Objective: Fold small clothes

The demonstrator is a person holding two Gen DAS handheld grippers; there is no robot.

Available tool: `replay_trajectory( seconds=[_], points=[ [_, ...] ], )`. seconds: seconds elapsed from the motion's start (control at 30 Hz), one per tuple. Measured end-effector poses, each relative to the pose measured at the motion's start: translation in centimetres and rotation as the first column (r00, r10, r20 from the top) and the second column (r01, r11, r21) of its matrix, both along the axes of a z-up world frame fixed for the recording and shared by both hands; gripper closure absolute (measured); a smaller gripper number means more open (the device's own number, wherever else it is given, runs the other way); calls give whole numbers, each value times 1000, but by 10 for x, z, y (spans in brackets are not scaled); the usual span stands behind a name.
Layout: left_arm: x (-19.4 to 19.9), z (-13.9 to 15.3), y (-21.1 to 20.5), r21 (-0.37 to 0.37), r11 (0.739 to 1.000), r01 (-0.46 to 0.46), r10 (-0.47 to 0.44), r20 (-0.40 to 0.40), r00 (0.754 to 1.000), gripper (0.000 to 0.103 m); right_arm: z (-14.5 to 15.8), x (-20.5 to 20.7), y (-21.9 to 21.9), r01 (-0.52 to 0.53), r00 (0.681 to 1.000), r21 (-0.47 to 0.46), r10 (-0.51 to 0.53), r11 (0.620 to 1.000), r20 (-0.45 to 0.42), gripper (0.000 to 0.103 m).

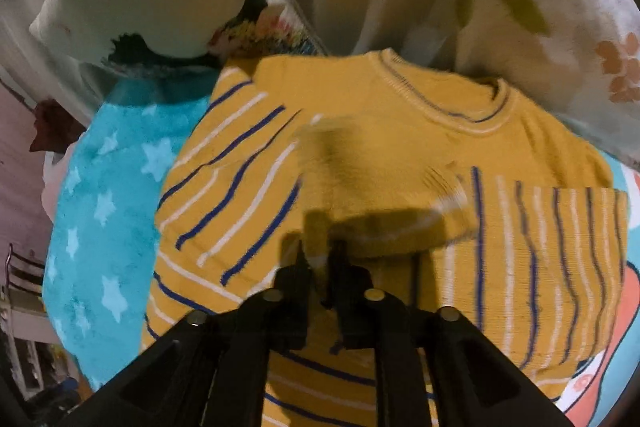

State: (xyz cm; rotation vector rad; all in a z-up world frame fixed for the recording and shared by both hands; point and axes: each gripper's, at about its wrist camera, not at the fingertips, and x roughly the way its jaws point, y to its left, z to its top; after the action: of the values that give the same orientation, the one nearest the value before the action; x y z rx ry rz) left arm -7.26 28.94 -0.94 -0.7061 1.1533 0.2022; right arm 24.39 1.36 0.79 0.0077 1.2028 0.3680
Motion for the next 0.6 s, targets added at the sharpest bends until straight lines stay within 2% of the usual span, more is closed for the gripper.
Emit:
replay_trajectory(
  seconds=[0.13,0.27,0.37,0.47,0.6],
  points=[
    [8,-5,1,-11,1000,24,-24,-5,1000,45,-4,1,22,-45,998,11,46,999,-33,78],
    [27,0,-6,-4,997,75,-75,6,997,45,-9,-7,39,-81,996,-1,81,997,-35,77],
    [49,13,-12,18,991,134,-135,45,990,45,-3,-16,28,-40,998,56,42,998,-36,77],
    [87,31,-23,42,978,206,-210,110,972,43,7,-32,3,20,999,120,-15,993,-39,76],
    [145,40,-51,67,952,300,-307,160,938,41,21,-56,-35,111,994,182,-105,977,-42,67]
  ],
)
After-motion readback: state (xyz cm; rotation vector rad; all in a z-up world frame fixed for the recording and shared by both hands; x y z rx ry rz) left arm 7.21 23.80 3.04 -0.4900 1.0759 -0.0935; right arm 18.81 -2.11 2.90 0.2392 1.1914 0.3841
